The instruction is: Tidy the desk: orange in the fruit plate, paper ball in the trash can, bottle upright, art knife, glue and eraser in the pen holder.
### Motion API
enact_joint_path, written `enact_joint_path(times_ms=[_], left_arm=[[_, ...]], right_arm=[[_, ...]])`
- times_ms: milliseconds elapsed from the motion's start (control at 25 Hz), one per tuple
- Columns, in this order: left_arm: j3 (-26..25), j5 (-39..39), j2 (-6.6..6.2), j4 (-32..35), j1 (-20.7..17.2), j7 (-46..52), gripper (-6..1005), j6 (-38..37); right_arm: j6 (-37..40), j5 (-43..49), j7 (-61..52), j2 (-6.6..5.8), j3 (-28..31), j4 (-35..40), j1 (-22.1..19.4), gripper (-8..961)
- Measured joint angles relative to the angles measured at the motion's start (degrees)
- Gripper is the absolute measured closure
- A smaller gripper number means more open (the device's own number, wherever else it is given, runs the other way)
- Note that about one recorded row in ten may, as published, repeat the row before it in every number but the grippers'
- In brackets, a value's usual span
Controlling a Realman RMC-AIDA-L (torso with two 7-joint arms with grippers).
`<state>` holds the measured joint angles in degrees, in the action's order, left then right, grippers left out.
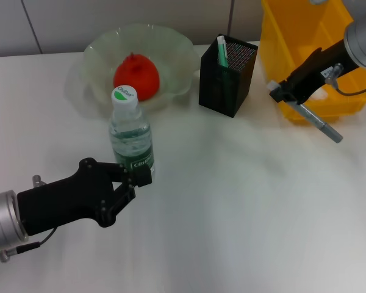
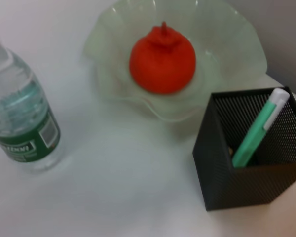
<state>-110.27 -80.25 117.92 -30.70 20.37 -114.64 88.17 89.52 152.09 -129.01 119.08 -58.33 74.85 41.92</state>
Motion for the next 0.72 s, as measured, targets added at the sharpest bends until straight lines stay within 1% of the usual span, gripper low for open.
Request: enact_joint_path(times_ms=[360, 720], left_arm=[[-0.2, 0.0, -0.16, -0.6, 0.0, 0.0, 985, 0.7], [-0.2, 0.2, -0.35, -1.4, -0.1, 0.1, 985, 1.8]], right_arm=[[1.8, -2.9, -0.6, 0.12, 0.1, 4.6, -0.5, 875], [2.6, -3.1, -1.0, 0.07, 0.1, 6.1, -0.6, 875]])
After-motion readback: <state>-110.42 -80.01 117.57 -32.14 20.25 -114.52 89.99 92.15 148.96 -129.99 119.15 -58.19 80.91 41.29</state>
